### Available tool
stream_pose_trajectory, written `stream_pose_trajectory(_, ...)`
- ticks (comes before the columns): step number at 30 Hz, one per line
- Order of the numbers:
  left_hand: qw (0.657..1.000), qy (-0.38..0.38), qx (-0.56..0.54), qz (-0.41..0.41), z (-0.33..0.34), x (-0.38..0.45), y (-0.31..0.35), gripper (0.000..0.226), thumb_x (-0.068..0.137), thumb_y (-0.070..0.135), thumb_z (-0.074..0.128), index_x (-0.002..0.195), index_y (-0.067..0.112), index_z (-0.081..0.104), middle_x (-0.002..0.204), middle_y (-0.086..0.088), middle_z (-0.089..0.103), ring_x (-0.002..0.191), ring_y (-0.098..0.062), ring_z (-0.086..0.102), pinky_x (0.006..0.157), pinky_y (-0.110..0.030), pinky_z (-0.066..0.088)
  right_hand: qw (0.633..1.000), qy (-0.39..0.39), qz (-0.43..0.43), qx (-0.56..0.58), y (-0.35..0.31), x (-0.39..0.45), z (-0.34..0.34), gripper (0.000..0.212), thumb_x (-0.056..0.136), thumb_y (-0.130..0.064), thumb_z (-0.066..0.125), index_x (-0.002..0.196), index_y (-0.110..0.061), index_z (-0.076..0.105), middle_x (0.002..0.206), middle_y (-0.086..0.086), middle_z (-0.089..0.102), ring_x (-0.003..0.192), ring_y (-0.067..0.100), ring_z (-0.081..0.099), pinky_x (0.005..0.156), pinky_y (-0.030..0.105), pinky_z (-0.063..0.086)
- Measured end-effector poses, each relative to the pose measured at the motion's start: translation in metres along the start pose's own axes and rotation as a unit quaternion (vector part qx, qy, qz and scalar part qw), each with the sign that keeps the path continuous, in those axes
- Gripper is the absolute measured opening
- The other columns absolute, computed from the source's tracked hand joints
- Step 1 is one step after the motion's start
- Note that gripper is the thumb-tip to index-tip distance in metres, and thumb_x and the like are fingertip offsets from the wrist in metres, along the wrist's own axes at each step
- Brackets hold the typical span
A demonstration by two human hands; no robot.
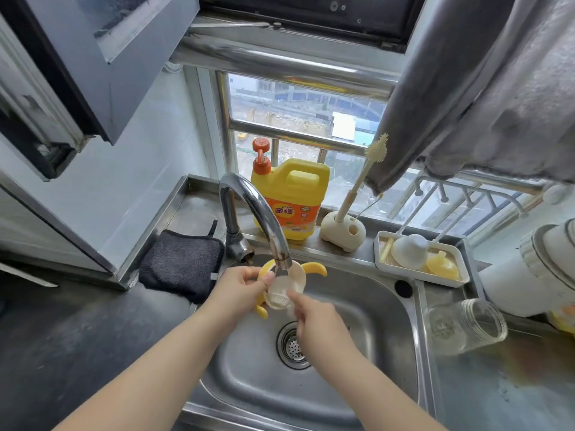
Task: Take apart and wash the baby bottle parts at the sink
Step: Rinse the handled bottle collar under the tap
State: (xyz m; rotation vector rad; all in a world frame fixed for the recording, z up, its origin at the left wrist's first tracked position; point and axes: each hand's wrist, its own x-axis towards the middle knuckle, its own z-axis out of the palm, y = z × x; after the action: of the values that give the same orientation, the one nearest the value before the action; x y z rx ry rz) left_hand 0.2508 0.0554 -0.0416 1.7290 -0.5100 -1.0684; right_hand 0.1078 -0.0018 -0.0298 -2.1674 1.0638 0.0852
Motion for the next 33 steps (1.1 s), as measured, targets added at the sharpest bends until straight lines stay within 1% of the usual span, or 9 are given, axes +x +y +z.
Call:
stream_pose_trajectory(2,1.0,-0.015,-0.017,-0.011,0.003,-0.004,-0.004,0.011,0.092,0.015,0.062,0.097,0.009,0.069,0.076,-0.007,0.067,0.058,-0.013,0.059,0.043,-0.025,0.048,0.986,-0.037,0.03,0.158,0.0,-0.006,0.002,0.037,0.098,-0.009,0.042,0.128,-0.027,0.055,0.088,-0.003,0.061,0.068,-0.006,0.057,0.06,0.008,0.037)
stream_pose_trajectory(5,0.997,-0.06,-0.04,-0.007,0.006,-0.007,-0.01,0.015,0.088,0.011,0.066,0.102,0.009,0.07,0.089,-0.016,0.072,0.075,-0.024,0.066,0.064,-0.039,0.058,0.973,-0.049,0.056,0.22,0.012,-0.016,-0.005,0.034,0.098,-0.007,0.044,0.121,-0.028,0.059,0.065,-0.002,0.053,0.038,-0.005,0.044,0.045,0.006,0.031)
stream_pose_trajectory(8,0.997,-0.039,0.048,0.05,0.007,-0.006,-0.015,0.017,0.081,0.012,0.074,0.095,0.021,0.073,0.09,-0.003,0.075,0.085,-0.018,0.069,0.076,-0.039,0.058,0.978,-0.004,0.063,0.199,0.027,-0.025,-0.011,0.034,0.097,-0.011,0.049,0.123,-0.029,0.06,0.057,-0.008,0.055,0.043,-0.005,0.047,0.048,0.008,0.034)
stream_pose_trajectory(13,0.989,0.013,0.128,0.071,0.009,-0.01,-0.021,0.027,0.075,0.015,0.079,0.092,0.035,0.07,0.089,0.001,0.072,0.079,-0.02,0.069,0.045,-0.035,0.056,0.976,0.063,0.037,0.207,0.032,-0.029,-0.015,0.035,0.095,-0.01,0.051,0.123,-0.029,0.061,0.06,-0.008,0.057,0.049,-0.005,0.051,0.055,0.007,0.037)
stream_pose_trajectory(17,0.993,0.015,0.1,0.067,0.006,-0.014,-0.02,0.019,0.074,0.025,0.075,0.092,0.031,0.072,0.085,0.003,0.074,0.075,-0.012,0.068,0.069,-0.047,0.058,0.98,0.067,0.014,0.186,0.024,-0.018,-0.005,0.036,0.095,-0.013,0.051,0.123,-0.035,0.059,0.075,-0.007,0.061,0.062,-0.003,0.057,0.063,0.008,0.04)
stream_pose_trajectory(20,0.994,0.013,0.087,0.056,-0.001,-0.018,-0.018,0.026,0.068,0.031,0.07,0.093,0.028,0.073,0.085,0.005,0.074,0.078,-0.01,0.068,0.076,-0.043,0.058,0.983,0.052,0.015,0.178,0.024,-0.016,0.007,0.037,0.095,-0.013,0.05,0.127,-0.029,0.059,0.094,0.002,0.065,0.084,0.017,0.066,0.081,0.026,0.051)
stream_pose_trajectory(26,0.982,0.028,0.182,0.04,-0.011,-0.023,-0.026,0.033,0.075,0.005,0.074,0.086,0.035,0.066,0.088,0.005,0.071,0.076,-0.008,0.067,0.055,-0.025,0.055,0.984,0.094,-0.021,0.148,0.029,-0.017,-0.005,0.037,0.095,-0.017,0.053,0.123,-0.041,0.058,0.074,-0.016,0.059,0.062,-0.006,0.053,0.061,0.007,0.037)
stream_pose_trajectory(30,0.982,0.02,0.178,0.052,0.0,-0.026,-0.026,0.039,0.073,0.003,0.073,0.083,0.039,0.063,0.087,0.006,0.07,0.077,-0.012,0.068,0.051,-0.035,0.057,0.99,0.062,-0.052,0.113,0.018,-0.012,-0.003,0.043,0.096,-0.014,0.049,0.13,-0.04,0.052,0.102,-0.009,0.066,0.088,-0.003,0.059,0.071,0.005,0.036)
stream_pose_trajectory(33,0.981,0.042,0.184,0.051,-0.007,-0.024,-0.029,0.036,0.071,0.007,0.076,0.082,0.038,0.062,0.087,0.009,0.069,0.079,-0.011,0.068,0.067,-0.037,0.058,0.997,0.08,-0.001,0.011,0.026,-0.008,-0.006,0.045,0.096,-0.023,0.047,0.137,-0.04,0.045,0.119,-0.002,0.064,0.11,0.017,0.056,0.085,0.025,0.043)
